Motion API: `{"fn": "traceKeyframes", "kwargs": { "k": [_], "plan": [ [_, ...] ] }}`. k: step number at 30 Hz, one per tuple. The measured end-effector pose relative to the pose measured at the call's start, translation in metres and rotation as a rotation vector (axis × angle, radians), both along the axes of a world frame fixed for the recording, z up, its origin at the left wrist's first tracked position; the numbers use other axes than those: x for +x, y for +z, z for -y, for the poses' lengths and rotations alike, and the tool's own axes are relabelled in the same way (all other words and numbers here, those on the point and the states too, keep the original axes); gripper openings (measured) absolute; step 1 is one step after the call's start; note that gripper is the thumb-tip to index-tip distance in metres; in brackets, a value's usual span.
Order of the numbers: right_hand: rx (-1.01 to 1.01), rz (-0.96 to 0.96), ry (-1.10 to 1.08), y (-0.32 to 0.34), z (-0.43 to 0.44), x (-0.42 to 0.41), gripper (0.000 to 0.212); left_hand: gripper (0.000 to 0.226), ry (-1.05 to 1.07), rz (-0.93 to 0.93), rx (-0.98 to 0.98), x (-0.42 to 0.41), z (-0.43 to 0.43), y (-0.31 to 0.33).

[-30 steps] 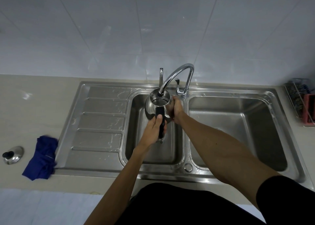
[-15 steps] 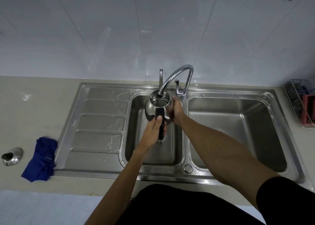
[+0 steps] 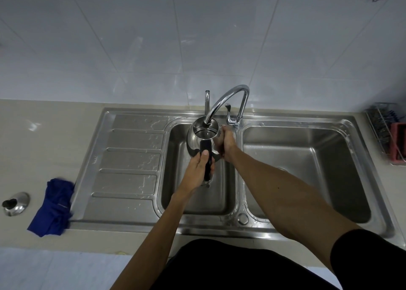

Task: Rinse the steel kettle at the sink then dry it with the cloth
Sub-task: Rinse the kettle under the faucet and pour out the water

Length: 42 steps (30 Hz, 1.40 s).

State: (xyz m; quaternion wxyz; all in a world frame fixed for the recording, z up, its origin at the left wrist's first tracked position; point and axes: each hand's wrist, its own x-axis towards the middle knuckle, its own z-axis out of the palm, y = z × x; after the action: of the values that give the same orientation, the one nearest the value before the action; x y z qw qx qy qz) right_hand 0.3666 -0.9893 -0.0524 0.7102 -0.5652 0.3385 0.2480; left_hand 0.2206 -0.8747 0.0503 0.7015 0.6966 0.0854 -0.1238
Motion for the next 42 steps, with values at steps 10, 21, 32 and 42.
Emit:
{"fn": "traceKeyframes", "kwargs": {
  "k": [10,21,32,42],
  "plan": [
    [0.019,-0.011,0.005,0.017,-0.003,-0.005,0.078,0.040,0.003,0.000,-0.013,0.000,-0.002,0.000],
    [0.026,0.002,0.004,0.022,-0.003,-0.008,0.069,0.041,-0.001,0.005,-0.006,-0.001,-0.002,-0.001],
    [0.026,0.012,0.019,0.025,-0.004,-0.009,0.063,0.040,0.007,0.002,-0.015,-0.001,-0.003,0.001],
    [0.027,0.001,0.038,0.028,-0.003,-0.009,0.058,0.039,0.016,0.008,-0.023,-0.001,-0.002,0.001]
  ]
}}
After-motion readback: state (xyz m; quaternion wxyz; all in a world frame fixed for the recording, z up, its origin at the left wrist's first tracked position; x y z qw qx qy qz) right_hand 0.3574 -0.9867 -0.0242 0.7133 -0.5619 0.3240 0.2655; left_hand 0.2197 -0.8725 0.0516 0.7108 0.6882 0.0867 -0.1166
